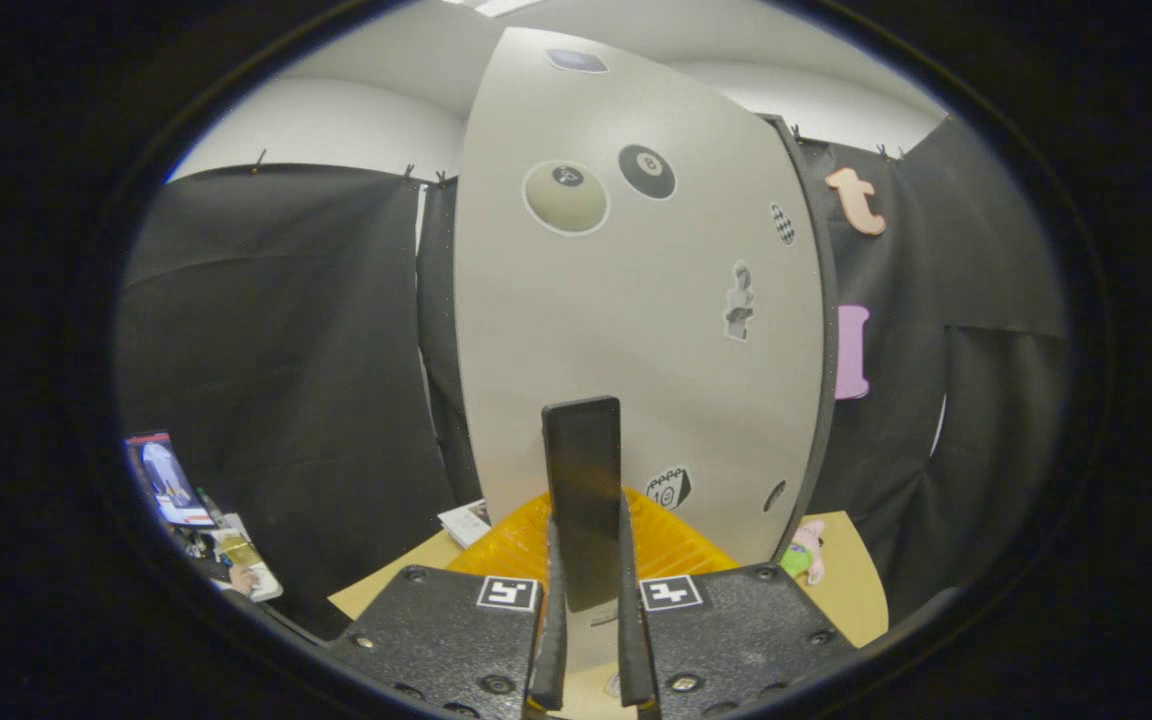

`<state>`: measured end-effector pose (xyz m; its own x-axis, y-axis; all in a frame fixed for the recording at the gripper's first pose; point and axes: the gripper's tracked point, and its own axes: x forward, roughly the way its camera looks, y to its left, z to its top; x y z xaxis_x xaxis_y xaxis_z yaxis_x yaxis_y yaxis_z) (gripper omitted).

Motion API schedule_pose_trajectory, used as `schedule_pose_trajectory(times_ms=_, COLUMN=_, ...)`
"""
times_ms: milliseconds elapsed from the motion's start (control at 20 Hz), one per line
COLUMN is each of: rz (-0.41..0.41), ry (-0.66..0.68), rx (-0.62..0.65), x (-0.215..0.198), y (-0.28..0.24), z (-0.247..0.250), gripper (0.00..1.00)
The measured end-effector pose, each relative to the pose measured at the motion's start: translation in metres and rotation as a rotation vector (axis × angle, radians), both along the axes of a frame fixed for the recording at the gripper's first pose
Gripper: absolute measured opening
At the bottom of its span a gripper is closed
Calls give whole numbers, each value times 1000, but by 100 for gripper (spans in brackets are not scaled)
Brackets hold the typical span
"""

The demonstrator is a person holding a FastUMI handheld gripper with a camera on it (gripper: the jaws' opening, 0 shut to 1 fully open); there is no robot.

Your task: Open the shoe cabinet door, grab the shoes and put them into the shoe cabinet, then close the shoe cabinet door.

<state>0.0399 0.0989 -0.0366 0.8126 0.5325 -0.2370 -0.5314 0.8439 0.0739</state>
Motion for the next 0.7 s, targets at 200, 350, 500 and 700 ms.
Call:
schedule_pose_trajectory(times_ms=200, rz=-19, ry=6, rx=13, x=-4, y=-15, z=1, gripper=23)
schedule_pose_trajectory(times_ms=350, rz=-36, ry=0, rx=15, x=-5, y=-25, z=2, gripper=23)
schedule_pose_trajectory(times_ms=500, rz=-63, ry=-16, rx=5, x=-6, y=-36, z=3, gripper=21)
schedule_pose_trajectory(times_ms=700, rz=-110, ry=-24, rx=11, x=-2, y=-49, z=4, gripper=18)
